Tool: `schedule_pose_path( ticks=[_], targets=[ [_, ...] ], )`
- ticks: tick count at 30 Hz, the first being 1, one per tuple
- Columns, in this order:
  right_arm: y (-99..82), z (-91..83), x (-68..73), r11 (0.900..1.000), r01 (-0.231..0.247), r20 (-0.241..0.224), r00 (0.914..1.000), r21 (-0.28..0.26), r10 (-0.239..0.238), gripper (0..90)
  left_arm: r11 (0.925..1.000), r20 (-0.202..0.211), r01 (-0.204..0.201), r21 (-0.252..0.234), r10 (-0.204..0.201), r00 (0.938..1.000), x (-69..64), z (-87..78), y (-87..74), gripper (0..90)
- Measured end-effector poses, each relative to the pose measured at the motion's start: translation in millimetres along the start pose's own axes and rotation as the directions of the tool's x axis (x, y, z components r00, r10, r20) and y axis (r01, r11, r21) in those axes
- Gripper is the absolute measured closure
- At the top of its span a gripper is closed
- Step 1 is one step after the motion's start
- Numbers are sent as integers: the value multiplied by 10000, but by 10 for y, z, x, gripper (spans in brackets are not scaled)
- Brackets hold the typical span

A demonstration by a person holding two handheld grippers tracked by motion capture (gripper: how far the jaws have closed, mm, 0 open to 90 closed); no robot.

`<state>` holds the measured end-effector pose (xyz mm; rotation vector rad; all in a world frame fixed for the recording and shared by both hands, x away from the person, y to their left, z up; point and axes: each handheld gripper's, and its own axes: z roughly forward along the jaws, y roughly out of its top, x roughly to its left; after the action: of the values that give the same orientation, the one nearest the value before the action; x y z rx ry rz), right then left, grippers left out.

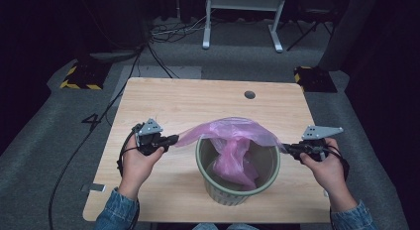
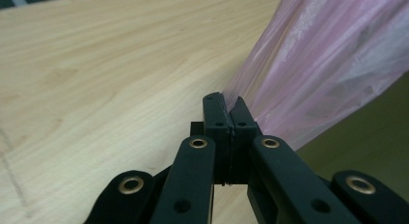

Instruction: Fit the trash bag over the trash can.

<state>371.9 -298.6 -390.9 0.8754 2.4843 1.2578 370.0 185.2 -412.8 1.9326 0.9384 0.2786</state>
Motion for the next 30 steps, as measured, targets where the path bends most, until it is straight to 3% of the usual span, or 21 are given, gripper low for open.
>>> schedule_pose_path(
  ticks=[6, 9, 12, 14, 15, 16, 17, 18, 20, 22, 26, 30],
  targets=[
    [-29, 77, -33, 9995, -188, 143, 9997, 245, 185, 900, 9996, 261, 17, 272, -24, 9997, -54, 115, -24, 896],
    [-123, 138, -101, 9943, -439, 368, 9985, 971, 405, 900, 9984, 148, -216, 519, 208, 9997, -96, 169, -17, 898],
    [-224, 147, -121, 9936, -750, 19, 9972, 840, 751, 900, 9988, 318, -73, 490, 58, 9995, -70, 156, -49, 898],
    [-228, 111, -94, 9953, -580, -17, 9983, 777, 583, 900, 9989, 399, 80, 451, -98, 9992, -37, 114, -82, 897],
    [-220, 91, -78, 9964, -473, -97, 9988, 697, 481, 900, 9991, 438, 189, 368, -205, 9988, -27, 88, -95, 894],
    [-207, 65, -66, 9977, -367, -158, 9992, 577, 376, 844, 9995, 388, 213, 212, -221, 9990, -20, 61, -101, 850],
    [-190, 34, -62, 9988, -317, -21, 9995, 375, 318, 762, 9997, 297, 245, -6, -244, 9993, -17, 33, -103, 753],
    [-171, -3, -61, 9995, -278, 272, 9993, 144, 274, 693, 9997, 288, 224, -104, -221, 9993, -19, -1, -98, 716],
    [-136, -89, -66, 9988, -275, 652, 9974, -415, 302, 566, 9992, 285, -11, -404, 23, 9996, -50, -72, -70, 664],
    [-112, -179, -74, 9951, -264, 1024, 9941, -952, 362, 441, 9975, -10, -428, -563, 428, 9991, -113, -142, -35, 541],
    [-75, -353, -64, 9880, 56, 1460, 9891, -1542, 172, 389, 9905, -142, -1123, -799, 1115, 9937, -247, -283, 45, 431],
    [38, -452, 13, 9802, 483, 1424, 9896, -1922, -209, 374, 9789, -121, -1706, -1122, 1703, 9853, -366, -353, 178, 388]
  ],
)
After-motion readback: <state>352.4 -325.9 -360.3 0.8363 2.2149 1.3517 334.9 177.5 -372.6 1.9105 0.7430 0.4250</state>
